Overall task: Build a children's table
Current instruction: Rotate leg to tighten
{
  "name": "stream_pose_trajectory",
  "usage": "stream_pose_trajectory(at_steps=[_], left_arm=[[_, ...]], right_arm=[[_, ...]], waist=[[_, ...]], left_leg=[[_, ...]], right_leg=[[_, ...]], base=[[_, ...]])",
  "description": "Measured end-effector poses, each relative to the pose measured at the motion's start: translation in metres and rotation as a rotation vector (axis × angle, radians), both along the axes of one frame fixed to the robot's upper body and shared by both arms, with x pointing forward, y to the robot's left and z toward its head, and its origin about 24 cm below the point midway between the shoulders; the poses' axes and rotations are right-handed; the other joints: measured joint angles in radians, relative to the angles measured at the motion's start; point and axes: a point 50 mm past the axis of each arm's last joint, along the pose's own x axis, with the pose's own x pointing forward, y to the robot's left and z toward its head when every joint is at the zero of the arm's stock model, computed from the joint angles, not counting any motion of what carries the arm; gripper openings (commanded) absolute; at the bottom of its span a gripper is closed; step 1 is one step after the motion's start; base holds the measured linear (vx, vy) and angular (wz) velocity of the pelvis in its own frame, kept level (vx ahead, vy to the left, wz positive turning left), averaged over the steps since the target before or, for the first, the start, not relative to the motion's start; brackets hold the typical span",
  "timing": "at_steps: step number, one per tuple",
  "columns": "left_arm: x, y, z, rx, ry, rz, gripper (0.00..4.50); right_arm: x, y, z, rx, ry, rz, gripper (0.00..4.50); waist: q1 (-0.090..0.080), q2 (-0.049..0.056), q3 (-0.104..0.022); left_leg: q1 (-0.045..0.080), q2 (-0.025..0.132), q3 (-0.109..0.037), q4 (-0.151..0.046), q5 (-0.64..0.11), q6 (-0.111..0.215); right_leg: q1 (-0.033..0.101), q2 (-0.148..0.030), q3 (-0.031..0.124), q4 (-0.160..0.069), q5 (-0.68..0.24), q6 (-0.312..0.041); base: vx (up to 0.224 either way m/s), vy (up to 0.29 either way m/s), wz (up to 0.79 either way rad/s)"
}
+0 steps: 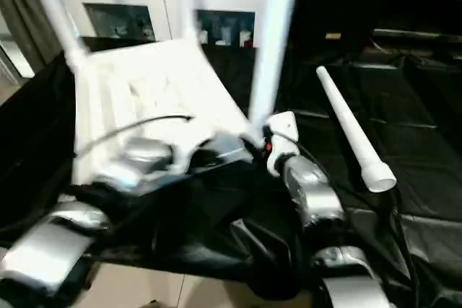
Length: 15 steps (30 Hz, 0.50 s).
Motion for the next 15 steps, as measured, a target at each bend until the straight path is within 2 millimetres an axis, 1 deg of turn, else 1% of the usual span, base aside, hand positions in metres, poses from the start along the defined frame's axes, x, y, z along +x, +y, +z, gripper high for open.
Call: stream_pose_trajectory(at_steps=[3, 4, 6, 8, 10, 13, 15], left_arm=[[0.000, -0.001, -0.001, 0.000, -0.001, 0.001, 0.00], [0.000, -0.001, -0.001, 0.000, -0.002, -0.001, 0.00], [0.000, 0.001, 0.000, 0.001, -0.007, -0.012, 0.00], [0.000, 0.004, 0.000, 0.003, -0.006, -0.021, 0.00], [0.000, 0.009, 0.001, 0.007, -0.003, -0.049, 0.00], [-0.002, 0.024, 0.002, 0.007, 0.005, -0.106, 0.00], [-0.004, 0.031, 0.002, 0.008, 0.009, -0.142, 0.00]], right_arm=[[0.000, 0.002, -0.001, -0.011, -0.006, -0.009, 2.77], [0.000, 0.002, -0.001, -0.010, -0.012, -0.009, 3.12], [0.000, 0.001, 0.000, 0.006, -0.023, 0.003, 3.47], [-0.001, 0.002, 0.000, 0.024, -0.028, 0.026, 3.56], [-0.004, 0.000, 0.000, 0.026, -0.034, 0.089, 3.56], [-0.011, -0.008, 0.000, 0.005, -0.035, 0.241, 3.56], [-0.015, -0.012, 0.001, -0.007, -0.031, 0.317, 3.56]], waist=[[-0.001, 0.000, 0.000], [-0.001, 0.000, 0.000], [0.000, 0.000, 0.000], [-0.001, 0.000, 0.000], [-0.002, 0.000, 0.000], [-0.006, 0.001, 0.000], [-0.005, 0.001, 0.000]], left_leg=[[-0.001, 0.000, 0.000, 0.000, 0.000, 0.000], [-0.001, 0.000, 0.000, 0.000, 0.000, 0.000], [-0.001, 0.000, 0.000, 0.000, 0.000, 0.000], [-0.002, 0.000, 0.000, -0.001, 0.000, 0.000], [-0.002, 0.000, 0.000, -0.001, 0.000, 0.000], [-0.002, 0.000, 0.000, -0.002, 0.003, 0.005], [-0.003, 0.001, 0.000, -0.002, 0.003, 0.005]], right_leg=[[0.002, -0.001, 0.000, 0.000, 0.000, 0.000], [0.002, -0.001, 0.000, 0.000, 0.000, 0.000], [0.001, -0.001, 0.000, 0.000, 0.000, 0.000], [0.001, -0.001, 0.000, 0.000, 0.000, 0.000], [0.000, 0.000, 0.000, 0.000, 0.000, 0.000], [0.000, 0.001, 0.000, 0.000, 0.003, -0.005], [-0.001, 0.001, 0.000, 0.000, 0.003, -0.004]], base=[[0.000, 0.000, 0.00], [0.000, 0.000, 0.00], [0.000, 0.000, 0.00], [0.000, 0.000, 0.00], [0.000, 0.000, 0.00], [0.000, 0.000, 0.00], [0.000, 0.000, 0.00]])
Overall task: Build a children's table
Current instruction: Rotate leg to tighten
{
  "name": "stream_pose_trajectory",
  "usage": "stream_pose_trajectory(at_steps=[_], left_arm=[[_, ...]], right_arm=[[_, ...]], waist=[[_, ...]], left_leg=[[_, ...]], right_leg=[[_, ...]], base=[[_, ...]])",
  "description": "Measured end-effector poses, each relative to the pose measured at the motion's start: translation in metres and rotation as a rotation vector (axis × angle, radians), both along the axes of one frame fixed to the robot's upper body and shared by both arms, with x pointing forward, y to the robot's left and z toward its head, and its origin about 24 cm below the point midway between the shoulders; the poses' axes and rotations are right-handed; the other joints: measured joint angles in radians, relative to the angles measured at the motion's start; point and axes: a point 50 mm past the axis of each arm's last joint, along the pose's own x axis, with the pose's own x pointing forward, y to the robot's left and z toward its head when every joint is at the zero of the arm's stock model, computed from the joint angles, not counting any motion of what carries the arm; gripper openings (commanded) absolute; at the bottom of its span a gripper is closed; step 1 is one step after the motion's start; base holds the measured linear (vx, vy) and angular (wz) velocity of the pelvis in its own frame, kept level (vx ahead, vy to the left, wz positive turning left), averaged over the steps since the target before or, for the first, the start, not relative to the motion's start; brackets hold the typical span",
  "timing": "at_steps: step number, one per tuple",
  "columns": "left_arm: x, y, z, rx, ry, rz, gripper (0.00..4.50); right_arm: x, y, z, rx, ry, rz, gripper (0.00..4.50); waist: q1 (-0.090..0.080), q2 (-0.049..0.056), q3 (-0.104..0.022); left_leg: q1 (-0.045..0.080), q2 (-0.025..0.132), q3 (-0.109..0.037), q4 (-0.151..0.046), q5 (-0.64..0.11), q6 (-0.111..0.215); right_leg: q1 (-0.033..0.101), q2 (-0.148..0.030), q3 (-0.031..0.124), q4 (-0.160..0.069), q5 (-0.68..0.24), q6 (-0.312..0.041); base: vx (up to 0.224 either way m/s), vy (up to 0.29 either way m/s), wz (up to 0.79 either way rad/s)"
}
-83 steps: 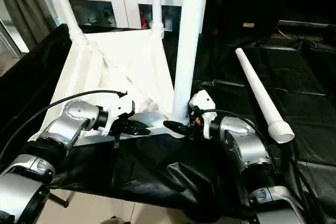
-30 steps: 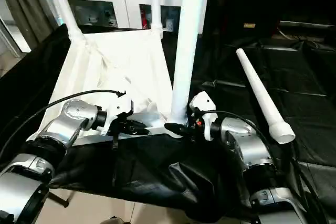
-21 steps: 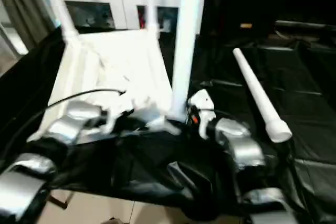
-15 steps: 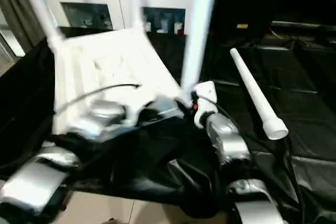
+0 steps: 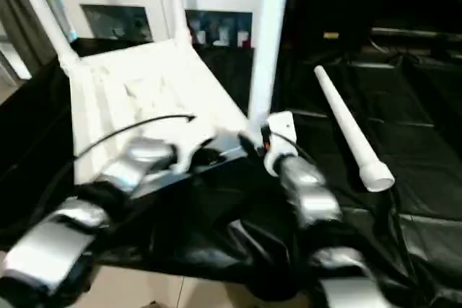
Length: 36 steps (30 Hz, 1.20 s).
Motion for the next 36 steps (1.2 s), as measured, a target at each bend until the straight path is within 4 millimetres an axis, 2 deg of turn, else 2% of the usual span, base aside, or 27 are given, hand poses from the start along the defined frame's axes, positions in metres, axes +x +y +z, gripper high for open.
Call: stream_pose_trajectory(at_steps=[4, 5, 10, 12, 14, 18, 19, 23, 26, 30, 36], left_arm=[[-0.005, 0.014, 0.001, 0.002, 0.011, -0.077, 0.00], [-0.007, 0.017, 0.001, 0.000, 0.022, -0.108, 0.00], [-0.016, 0.028, 0.002, -0.011, 0.063, -0.200, 0.00], [-0.017, 0.030, 0.003, -0.013, 0.067, -0.209, 0.00], [-0.018, 0.031, 0.003, -0.012, 0.071, -0.216, 0.00], [-0.018, 0.032, 0.003, -0.011, 0.074, -0.217, 0.00], [-0.018, 0.032, 0.003, -0.011, 0.075, -0.216, 0.00], [-0.019, 0.032, 0.003, -0.010, 0.075, -0.211, 0.00], [-0.015, 0.026, 0.001, -0.005, 0.052, -0.160, 0.00], [-0.005, 0.006, 0.000, 0.007, 0.021, -0.040, 0.00], [0.002, -0.029, -0.002, 0.000, 0.008, 0.107, 0.00]], right_arm=[[-0.008, -0.010, 0.004, -0.034, 0.007, 0.151, 3.56], [-0.011, -0.013, 0.005, -0.040, 0.014, 0.198, 3.56], [-0.017, -0.012, 0.008, -0.030, 0.045, 0.338, 3.56], [-0.018, -0.011, 0.008, -0.023, 0.050, 0.362, 3.56], [-0.019, -0.012, 0.009, -0.028, 0.056, 0.382, 3.31], [-0.020, -0.011, 0.010, -0.024, 0.058, 0.400, 3.21], [-0.020, -0.011, 0.010, -0.022, 0.060, 0.401, 3.03], [-0.020, -0.009, 0.010, -0.019, 0.061, 0.392, 2.81], [-0.017, -0.008, 0.007, -0.020, 0.057, 0.312, 2.79], [-0.004, -0.006, 0.002, -0.025, 0.049, 0.075, 2.77], [0.012, 0.011, -0.001, -0.005, 0.049, -0.288, 2.77]], waist=[[0.006, 0.000, 0.000], [0.012, 0.000, 0.000], [0.020, -0.001, 0.001], [0.020, -0.001, 0.001], [0.019, -0.001, 0.001], [0.020, -0.002, 0.001], [0.020, -0.002, 0.001], [0.018, -0.002, 0.001], [0.017, -0.003, 0.001], [0.015, -0.005, 0.000], [0.009, -0.006, 0.000]], left_leg=[[-0.001, 0.000, 0.000, 0.001, 0.000, 0.000], [-0.001, 0.000, 0.000, 0.001, 0.000, 0.000], [-0.001, 0.000, 0.000, 0.001, 0.000, 0.000], [-0.001, 0.000, 0.001, 0.002, 0.000, 0.000], [-0.001, 0.000, 0.001, 0.002, 0.000, 0.000], [-0.001, 0.000, 0.001, 0.002, 0.000, 0.000], [-0.001, 0.000, 0.001, 0.002, 0.000, 0.000], [-0.001, 0.000, 0.001, 0.002, 0.000, 0.000], [-0.001, 0.000, 0.001, 0.002, 0.000, 0.000], [0.001, -0.001, 0.001, 0.003, -0.002, -0.003], [0.005, -0.001, 0.001, 0.002, -0.002, -0.004]], right_leg=[[-0.001, 0.000, 0.000, -0.001, -0.001, 0.000], [-0.001, 0.000, 0.000, -0.001, -0.001, 0.001], [-0.004, 0.000, 0.000, 0.000, -0.002, 0.001], [-0.004, -0.001, 0.000, 0.000, -0.002, 0.001], [-0.004, -0.001, 0.000, 0.000, -0.002, 0.001], [-0.004, -0.001, 0.000, 0.000, -0.002, 0.001], [-0.004, -0.001, 0.000, 0.000, -0.002, 0.001], [-0.004, -0.001, 0.000, 0.000, -0.002, 0.001], [-0.003, -0.001, 0.000, 0.000, -0.002, 0.001], [-0.001, -0.002, 0.000, 0.000, -0.003, 0.005], [0.002, -0.002, 0.000, 0.000, -0.003, 0.006]], base=[[0.000, 0.000, 0.00], [0.000, 0.000, 0.00], [0.000, 0.000, 0.00], [0.000, 0.000, 0.00], [0.000, 0.000, 0.00], [0.000, 0.000, 0.00], [0.000, 0.000, 0.00], [0.000, 0.000, 0.00], [0.000, 0.000, 0.00], [0.000, 0.000, 0.00], [0.000, 0.000, 0.00]])
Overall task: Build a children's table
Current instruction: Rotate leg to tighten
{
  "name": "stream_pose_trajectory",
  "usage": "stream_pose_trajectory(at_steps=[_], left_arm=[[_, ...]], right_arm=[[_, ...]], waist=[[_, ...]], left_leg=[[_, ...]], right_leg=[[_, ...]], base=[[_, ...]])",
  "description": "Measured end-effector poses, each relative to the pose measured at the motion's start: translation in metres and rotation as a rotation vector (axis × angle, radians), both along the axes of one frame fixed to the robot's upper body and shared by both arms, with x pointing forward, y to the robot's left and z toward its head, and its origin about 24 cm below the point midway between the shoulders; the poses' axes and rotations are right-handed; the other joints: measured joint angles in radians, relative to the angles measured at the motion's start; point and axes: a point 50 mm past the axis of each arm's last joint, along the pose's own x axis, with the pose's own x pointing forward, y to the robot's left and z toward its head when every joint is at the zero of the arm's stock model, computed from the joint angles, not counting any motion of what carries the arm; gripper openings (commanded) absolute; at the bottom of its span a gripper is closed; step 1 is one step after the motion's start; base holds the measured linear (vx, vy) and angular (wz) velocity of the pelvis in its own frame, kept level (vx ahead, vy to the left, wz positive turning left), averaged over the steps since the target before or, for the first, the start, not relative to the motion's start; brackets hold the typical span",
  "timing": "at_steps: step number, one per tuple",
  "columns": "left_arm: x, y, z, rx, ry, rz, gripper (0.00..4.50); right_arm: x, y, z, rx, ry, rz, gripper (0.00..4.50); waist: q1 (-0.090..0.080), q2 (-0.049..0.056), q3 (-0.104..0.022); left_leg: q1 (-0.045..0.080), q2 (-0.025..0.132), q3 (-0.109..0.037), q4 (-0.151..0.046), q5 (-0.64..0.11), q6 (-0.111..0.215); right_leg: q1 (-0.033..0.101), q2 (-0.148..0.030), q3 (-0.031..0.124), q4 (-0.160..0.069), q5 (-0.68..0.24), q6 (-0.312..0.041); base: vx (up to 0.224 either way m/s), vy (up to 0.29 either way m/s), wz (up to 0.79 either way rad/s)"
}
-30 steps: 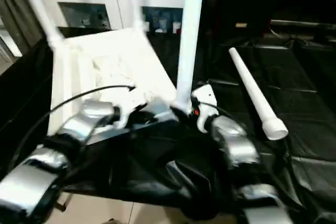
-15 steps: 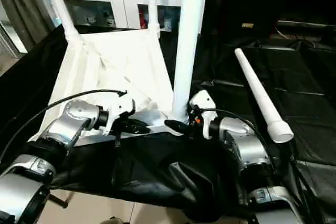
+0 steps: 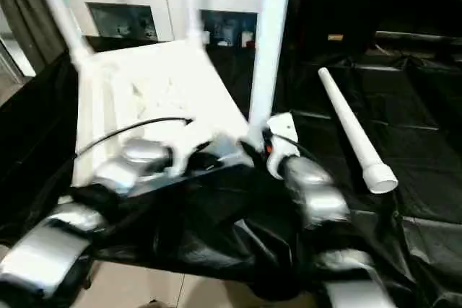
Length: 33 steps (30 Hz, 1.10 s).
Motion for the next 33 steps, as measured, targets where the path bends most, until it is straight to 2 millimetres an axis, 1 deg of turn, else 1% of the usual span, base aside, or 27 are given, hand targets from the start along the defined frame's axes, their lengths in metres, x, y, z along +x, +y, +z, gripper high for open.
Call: stream_pose_trajectory(at_steps=[2, 4, 7, 8, 9, 10, 14, 16, 17, 18, 20, 21, 23, 24, 25, 30, 33], left_arm=[[0.000, -0.005, -0.001, -0.001, 0.001, 0.014, 0.00], [0.000, -0.005, -0.002, -0.007, 0.010, 0.023, 0.00], [0.000, -0.005, -0.002, -0.009, 0.011, 0.024, 0.00], [0.000, -0.005, -0.002, -0.008, 0.010, 0.024, 0.00], [0.001, -0.003, -0.002, -0.008, 0.008, 0.020, 0.00], [0.001, -0.001, -0.002, -0.008, 0.008, 0.018, 0.00], [0.002, 0.009, 0.000, -0.006, 0.012, -0.002, 0.00], [0.002, 0.016, 0.001, -0.008, 0.013, -0.039, 0.00], [0.000, 0.023, 0.002, -0.006, 0.014, -0.070, 0.00], [-0.003, 0.032, 0.002, -0.010, 0.021, -0.118, 0.00], [-0.006, 0.041, 0.002, -0.014, 0.028, -0.166, 0.00], [-0.008, 0.046, 0.003, -0.016, 0.038, -0.198, 0.00], [-0.012, 0.052, 0.005, -0.018, 0.055, -0.249, 0.00], [-0.015, 0.054, 0.005, -0.017, 0.066, -0.283, 0.00], [-0.016, 0.056, 0.006, -0.018, 0.070, -0.299, 0.00], [-0.018, 0.062, 0.007, -0.014, 0.079, -0.322, 0.00], [-0.019, 0.064, 0.008, -0.013, 0.078, -0.324, 0.00]], right_arm=[[0.001, 0.002, -0.001, -0.006, 0.003, -0.043, 2.77], [0.001, 0.003, -0.002, -0.007, 0.003, -0.052, 3.47], [0.001, 0.005, -0.002, 0.004, -0.001, -0.043, 3.53], [0.001, 0.005, -0.001, 0.007, -0.005, -0.040, 3.67], [0.001, 0.005, -0.001, 0.012, -0.013, -0.027, 3.91], [0.000, 0.004, -0.001, 0.017, -0.016, -0.013, 3.95], [-0.003, -0.001, 0.001, 0.023, -0.023, 0.096, 3.95], [-0.006, -0.006, 0.003, 0.005, -0.024, 0.184, 3.95], [-0.009, -0.012, 0.004, -0.025, -0.026, 0.248, 3.95], [-0.014, -0.016, 0.004, -0.052, -0.017, 0.342, 3.95], [-0.017, -0.021, 0.006, -0.064, -0.008, 0.414, 3.95], [-0.019, -0.020, 0.007, -0.067, -0.004, 0.465, 3.95], [-0.021, -0.020, 0.010, -0.064, 0.004, 0.531, 3.95], [-0.022, -0.021, 0.011, -0.061, 0.010, 0.571, 3.95], [-0.023, -0.020, 0.012, -0.059, 0.013, 0.601, 3.95], [-0.026, -0.020, 0.013, -0.049, 0.022, 0.662, 3.95], [-0.027, -0.020, 0.014, -0.035, 0.022, 0.675, 3.59]], waist=[[0.002, 0.000, 0.000], [0.002, 0.001, -0.001], [-0.001, 0.002, -0.001], [-0.002, 0.002, -0.001], [-0.004, 0.002, -0.001], [-0.006, 0.002, -0.001], [-0.011, 0.002, -0.001], [-0.015, 0.002, -0.001], [-0.016, 0.002, -0.001], [-0.016, 0.002, -0.001], [-0.013, 0.002, -0.001], [-0.010, 0.002, -0.001], [-0.002, 0.002, -0.001], [0.007, 0.002, -0.001], [0.010, 0.002, 0.000], [0.011, 0.002, 0.000], [0.010, 0.002, 0.000]], left_leg=[[0.003, -0.001, 0.000, -0.001, 0.000, 0.000], [0.006, -0.002, 0.000, -0.002, 0.000, 0.000], [0.006, -0.002, 0.000, -0.003, 0.000, 0.000], [0.006, -0.003, 0.000, -0.003, 0.000, 0.000], [0.006, -0.003, 0.000, -0.003, 0.000, 0.000], [0.005, -0.003, 0.000, -0.003, 0.000, 0.000], [0.004, -0.003, 0.000, -0.004, 0.000, 0.000], [0.000, -0.003, 0.000, -0.005, 0.000, 0.001], [-0.005, -0.002, 0.000, -0.005, 0.001, 0.001], [-0.005, -0.001, 0.000, -0.005, 0.003, 0.005], [-0.006, 0.000, 0.000, -0.005, 0.004, 0.006], [-0.007, 0.001, 0.000, -0.005, 0.004, 0.007], [-0.007, 0.000, 0.000, -0.005, 0.005, 0.008], [-0.008, 0.000, 0.000, -0.004, 0.005, 0.009], [-0.008, 0.000, 0.000, -0.004, 0.004, 0.009], [-0.008, 0.000, 0.002, -0.003, 0.004, 0.009], [-0.008, 0.000, 0.002, -0.003, 0.004, 0.009]], right_leg=[[0.003, -0.001, 0.000, 0.000, 0.000, 0.000], [0.006, -0.002, 0.000, -0.001, -0.001, 0.001], [0.007, -0.002, 0.000, -0.003, -0.001, 0.001], [0.007, -0.002, 0.000, -0.003, -0.001, 0.001], [0.006, -0.003, 0.000, -0.003, -0.001, 0.001], [0.006, -0.003, 0.000, -0.003, 0.000, 0.001], [0.004, -0.003, 0.000, -0.002, 0.000, 0.001], [0.001, -0.003, -0.001, -0.001, 0.000, 0.001], [-0.001, -0.002, -0.001, 0.000, 0.000, 0.001], [-0.001, -0.001, -0.001, 0.000, 0.000, 0.000], [-0.003, 0.000, -0.002, 0.000, 0.001, -0.003], [-0.004, 0.000, -0.002, 0.000, 0.001, -0.004], [-0.006, 0.000, -0.002, 0.000, 0.000, -0.004], [-0.006, -0.001, -0.002, -0.001, -0.001, -0.005], [-0.006, -0.001, -0.002, -0.001, -0.001, -0.005], [-0.007, -0.003, -0.001, 0.000, -0.001, -0.005], [-0.007, -0.003, -0.001, 0.001, -0.001, -0.005]], base=[[0.000, 0.000, 0.00], [0.000, 0.000, 0.00], [0.000, 0.000, 0.00], [0.000, 0.000, 0.00], [0.000, 0.000, 0.00], [0.000, 0.000, 0.00], [0.000, 0.000, 0.00], [0.000, 0.000, 0.00], [0.000, 0.000, 0.00], [0.000, 0.000, 0.00], [0.000, 0.000, 0.00], [0.000, 0.000, 0.00], [0.000, 0.000, 0.00], [0.000, 0.000, 0.00], [0.000, 0.000, 0.00], [0.000, 0.000, 0.00], [0.000, 0.000, 0.00]])
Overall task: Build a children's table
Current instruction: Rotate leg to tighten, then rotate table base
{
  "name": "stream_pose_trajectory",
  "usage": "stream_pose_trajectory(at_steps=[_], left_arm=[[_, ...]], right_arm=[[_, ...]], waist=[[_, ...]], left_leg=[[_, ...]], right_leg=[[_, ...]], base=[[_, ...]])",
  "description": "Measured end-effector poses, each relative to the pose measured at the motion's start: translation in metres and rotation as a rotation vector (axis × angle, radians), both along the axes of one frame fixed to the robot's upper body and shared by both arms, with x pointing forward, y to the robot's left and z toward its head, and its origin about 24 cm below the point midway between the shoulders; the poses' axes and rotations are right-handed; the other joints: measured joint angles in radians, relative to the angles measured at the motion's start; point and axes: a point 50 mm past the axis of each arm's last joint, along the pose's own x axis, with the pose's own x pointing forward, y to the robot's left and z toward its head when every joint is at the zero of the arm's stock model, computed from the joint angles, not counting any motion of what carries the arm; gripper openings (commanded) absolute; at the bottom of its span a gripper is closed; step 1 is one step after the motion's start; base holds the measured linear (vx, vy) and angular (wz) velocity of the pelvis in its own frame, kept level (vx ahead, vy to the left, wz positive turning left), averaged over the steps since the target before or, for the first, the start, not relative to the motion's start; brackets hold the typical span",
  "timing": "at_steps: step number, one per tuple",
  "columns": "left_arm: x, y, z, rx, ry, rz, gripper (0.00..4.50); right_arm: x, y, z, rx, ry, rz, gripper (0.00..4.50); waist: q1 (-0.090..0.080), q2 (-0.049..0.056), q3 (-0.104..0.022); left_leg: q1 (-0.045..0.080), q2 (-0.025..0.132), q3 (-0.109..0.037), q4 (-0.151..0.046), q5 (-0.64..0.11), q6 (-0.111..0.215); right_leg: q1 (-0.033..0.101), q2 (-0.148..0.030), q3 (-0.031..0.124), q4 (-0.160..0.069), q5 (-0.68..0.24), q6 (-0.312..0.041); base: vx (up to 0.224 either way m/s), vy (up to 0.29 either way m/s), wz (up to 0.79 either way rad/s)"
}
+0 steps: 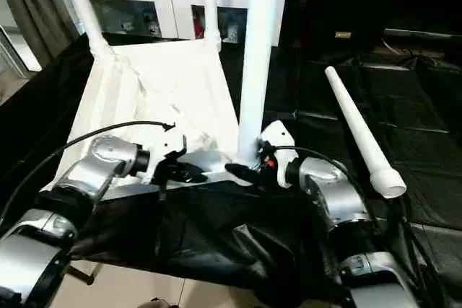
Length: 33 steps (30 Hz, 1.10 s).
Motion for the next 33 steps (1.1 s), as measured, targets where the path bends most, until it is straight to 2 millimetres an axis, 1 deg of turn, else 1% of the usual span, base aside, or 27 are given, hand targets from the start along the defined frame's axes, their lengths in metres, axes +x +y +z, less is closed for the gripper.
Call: stream_pose_trajectory(at_steps=[2, 3, 5, 6, 9, 11, 13, 17, 21, 25, 26, 27, 30, 31, 33], left_arm=[[0.000, 0.000, 0.001, -0.001, -0.002, 0.000, 0.00], [-0.001, 0.001, 0.000, -0.003, -0.001, -0.001, 0.00], [-0.002, 0.001, -0.001, -0.004, 0.006, -0.004, 0.00], [-0.003, 0.000, -0.003, -0.005, 0.009, -0.005, 0.00], [-0.002, -0.001, -0.004, -0.005, 0.002, 0.014, 0.00], [0.000, -0.006, -0.005, -0.002, -0.016, 0.039, 0.00], [0.003, -0.012, -0.006, 0.001, -0.030, 0.079, 0.00], [0.014, -0.038, -0.006, 0.010, -0.070, 0.207, 0.00], [0.017, -0.063, -0.008, 0.003, -0.079, 0.299, 0.00], [0.017, -0.071, -0.009, -0.001, -0.076, 0.329, 0.00], [0.017, -0.071, -0.010, -0.002, -0.076, 0.329, 0.00], [0.017, -0.071, -0.010, -0.003, -0.080, 0.326, 0.00], [0.017, -0.071, -0.009, 0.000, -0.090, 0.321, 0.00], [0.017, -0.071, -0.009, 0.000, -0.091, 0.318, 0.00], [0.017, -0.071, -0.009, -0.002, -0.095, 0.309, 0.00]], right_arm=[[-0.001, 0.001, 0.001, 0.008, 0.001, 0.009, 3.52], [-0.001, 0.002, 0.001, 0.012, 0.005, 0.014, 3.32], [-0.004, 0.002, 0.000, 0.021, 0.014, 0.020, 3.32], [-0.005, 0.004, -0.002, 0.030, 0.019, 0.025, 3.17], [-0.004, 0.008, -0.004, 0.048, 0.014, -0.023, 2.94], [-0.002, 0.007, -0.006, 0.058, 0.008, -0.079, 2.80], [0.001, 0.007, -0.010, 0.071, 0.004, -0.156, 2.76], [0.017, 0.009, -0.013, 0.074, -0.018, -0.449, 2.72], [0.026, 0.016, -0.014, 0.057, -0.027, -0.656, 2.72], [0.029, 0.020, -0.015, 0.032, -0.041, -0.719, 2.72], [0.029, 0.020, -0.016, 0.033, -0.043, -0.720, 3.28], [0.029, 0.020, -0.016, 0.041, -0.043, -0.719, 3.42], [0.028, 0.021, -0.016, 0.058, -0.049, -0.704, 3.50], [0.028, 0.020, -0.015, 0.060, -0.053, -0.696, 3.69], [0.026, 0.017, -0.015, 0.064, -0.062, -0.672, 3.69]], waist=[[-0.001, 0.000, 0.000], [-0.001, 0.000, 0.000], [0.000, 0.000, 0.000], [0.000, 0.000, 0.000], [-0.001, 0.000, 0.000], [-0.002, 0.000, 0.000], [-0.003, -0.001, 0.000], [-0.007, -0.001, 0.000], [-0.007, 0.000, -0.001], [-0.006, 0.001, -0.002], [-0.006, 0.002, -0.002], [-0.007, 0.002, -0.002], [-0.008, 0.002, -0.002], [-0.007, 0.002, -0.002], [-0.006, 0.002, -0.002]], left_leg=[[0.000, 0.000, 0.000, 0.000, 0.000, 0.000], [0.000, 0.000, 0.000, 0.000, 0.000, 0.000], [0.000, 0.000, 0.000, 0.000, 0.000, 0.000], [0.000, 0.000, 0.000, 0.000, 0.000, 0.000], [0.000, 0.000, 0.000, 0.000, 0.000, 0.000], [0.001, 0.000, 0.000, 0.001, 0.000, 0.000], [0.003, 0.000, 0.000, 0.001, -0.001, -0.003], [0.004, -0.002, 0.000, 0.001, -0.003, -0.006], [0.006, -0.003, 0.001, 0.001, -0.003, -0.006], [0.006, -0.005, 0.001, 0.001, -0.003, -0.006], [0.006, -0.005, 0.001, 0.001, -0.003, -0.006], [0.006, -0.006, 0.001, 0.001, -0.003, -0.006], [0.006, -0.006, 0.001, 0.001, -0.003, -0.006], [0.006, -0.006, 0.001, 0.001, -0.003, -0.006], [0.005, -0.006, 0.001, 0.000, -0.003, -0.006]], right_leg=[[0.000, 0.000, 0.000, 0.000, 0.000, 0.000], [0.000, 0.000, 0.000, 0.000, 0.000, 0.000], [0.000, 0.000, 0.000, 0.000, 0.000, 0.000], [0.000, 0.000, 0.000, 0.000, 0.000, 0.000], [0.000, 0.000, 0.000, 0.000, 0.000, 0.000], [0.001, 0.000, 0.000, 0.001, 0.000, 0.000], [0.003, -0.001, 0.000, 0.001, 0.000, 0.000], [0.004, -0.002, 0.000, 0.000, -0.001, 0.005], [0.007, -0.005, 0.000, 0.000, 0.000, 0.006], [0.009, -0.006, 0.000, 0.000, 0.000, 0.007], [0.009, -0.007, 0.000, 0.000, 0.000, 0.007], [0.009, -0.007, 0.000, -0.001, 0.000, 0.007], [0.009, -0.008, 0.000, -0.001, 0.000, 0.007], [0.009, -0.008, 0.000, -0.001, 0.000, 0.007], [0.008, -0.008, 0.000, -0.001, 0.001, 0.007]], base=[[0.000, 0.000, 0.00], [0.000, 0.000, 0.00], [0.000, 0.000, 0.00], [0.000, 0.000, 0.00], [0.000, 0.000, 0.00], [0.000, 0.000, 0.00], [0.000, 0.000, 0.00], [0.000, 0.000, 0.00], [0.000, 0.000, 0.00], [0.000, 0.000, 0.00], [0.000, 0.000, 0.00], [0.000, 0.000, 0.00], [0.000, 0.000, 0.00], [0.000, 0.000, 0.00], [0.000, 0.000, 0.00]])
